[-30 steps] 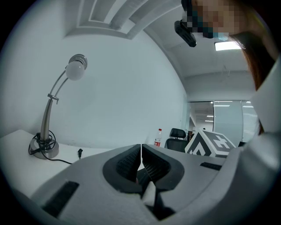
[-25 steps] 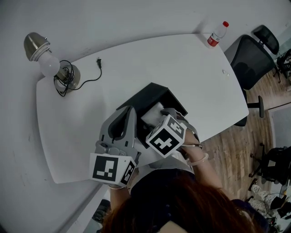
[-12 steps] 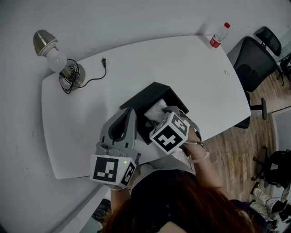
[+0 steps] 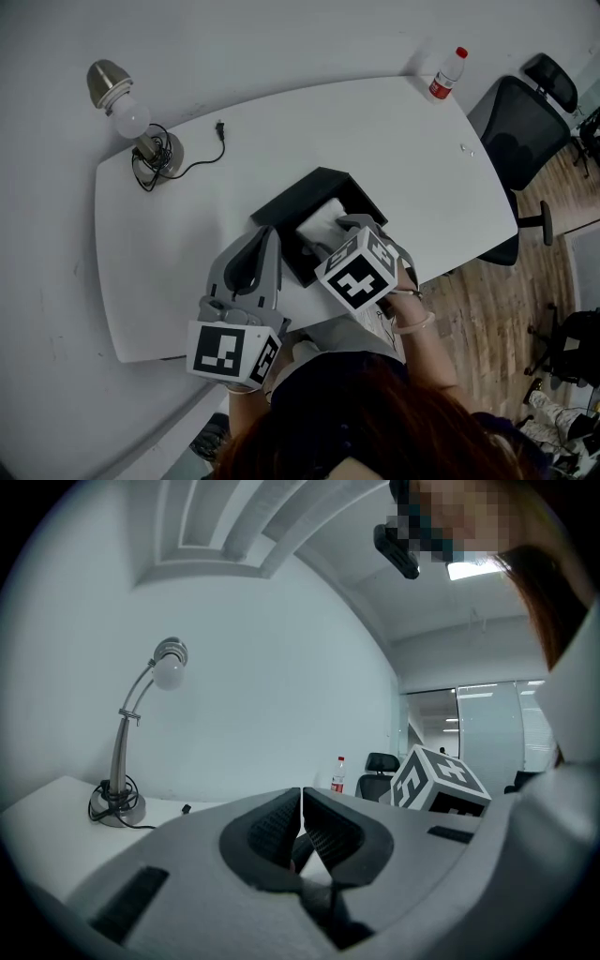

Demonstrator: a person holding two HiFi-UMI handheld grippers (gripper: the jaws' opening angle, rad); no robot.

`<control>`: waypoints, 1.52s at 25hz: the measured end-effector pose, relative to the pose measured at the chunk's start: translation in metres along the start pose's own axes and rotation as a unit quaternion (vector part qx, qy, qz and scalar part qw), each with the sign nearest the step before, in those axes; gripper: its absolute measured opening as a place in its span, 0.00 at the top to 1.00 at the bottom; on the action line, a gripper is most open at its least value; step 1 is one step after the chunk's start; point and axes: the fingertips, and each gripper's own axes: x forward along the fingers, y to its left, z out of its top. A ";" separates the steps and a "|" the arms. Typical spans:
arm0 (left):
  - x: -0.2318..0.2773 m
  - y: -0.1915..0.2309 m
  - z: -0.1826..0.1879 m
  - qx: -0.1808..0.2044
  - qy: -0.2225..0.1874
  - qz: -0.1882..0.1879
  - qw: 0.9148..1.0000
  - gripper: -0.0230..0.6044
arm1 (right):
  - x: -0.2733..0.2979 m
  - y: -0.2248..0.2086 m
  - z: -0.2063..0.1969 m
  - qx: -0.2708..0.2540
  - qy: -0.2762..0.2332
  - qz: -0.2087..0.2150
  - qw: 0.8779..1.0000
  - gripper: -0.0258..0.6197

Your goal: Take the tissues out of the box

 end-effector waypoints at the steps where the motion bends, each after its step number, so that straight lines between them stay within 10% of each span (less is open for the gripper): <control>1: -0.002 -0.001 0.001 0.001 -0.001 0.000 1.000 0.92 | -0.002 0.000 0.001 -0.001 -0.008 -0.003 1.000 0.61; 38: -0.114 -0.069 0.025 0.051 -0.040 -0.022 0.998 0.92 | -0.135 0.031 0.024 0.011 -0.262 -0.154 0.953 0.61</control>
